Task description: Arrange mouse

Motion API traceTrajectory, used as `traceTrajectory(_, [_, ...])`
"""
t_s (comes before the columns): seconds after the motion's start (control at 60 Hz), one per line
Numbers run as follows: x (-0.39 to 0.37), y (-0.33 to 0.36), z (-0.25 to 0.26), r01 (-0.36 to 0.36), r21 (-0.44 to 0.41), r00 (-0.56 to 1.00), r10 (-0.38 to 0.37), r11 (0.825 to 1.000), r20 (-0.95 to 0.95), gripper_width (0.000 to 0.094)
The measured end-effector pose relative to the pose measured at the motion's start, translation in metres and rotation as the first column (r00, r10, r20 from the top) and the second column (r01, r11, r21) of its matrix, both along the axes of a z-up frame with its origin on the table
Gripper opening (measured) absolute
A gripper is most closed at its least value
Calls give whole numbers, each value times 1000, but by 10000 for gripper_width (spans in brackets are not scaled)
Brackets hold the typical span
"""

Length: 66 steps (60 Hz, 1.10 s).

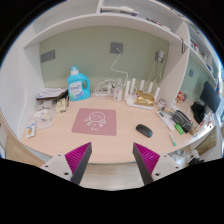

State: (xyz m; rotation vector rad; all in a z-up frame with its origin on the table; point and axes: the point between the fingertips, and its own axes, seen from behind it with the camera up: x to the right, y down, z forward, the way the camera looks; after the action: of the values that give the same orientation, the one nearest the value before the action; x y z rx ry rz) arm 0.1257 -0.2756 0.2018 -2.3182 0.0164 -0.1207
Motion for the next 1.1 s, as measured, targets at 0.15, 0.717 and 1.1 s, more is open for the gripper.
traceTrajectory(0.15, [34,-5,-34,10,-34,1000,-11,999,-24,852])
traceTrajectory(0.717, [228,120,-186,-46,37,999,46,998,2,853])
traceTrajectory(1.1, [245,219,-212,-117,73,993,116,990,18,836])
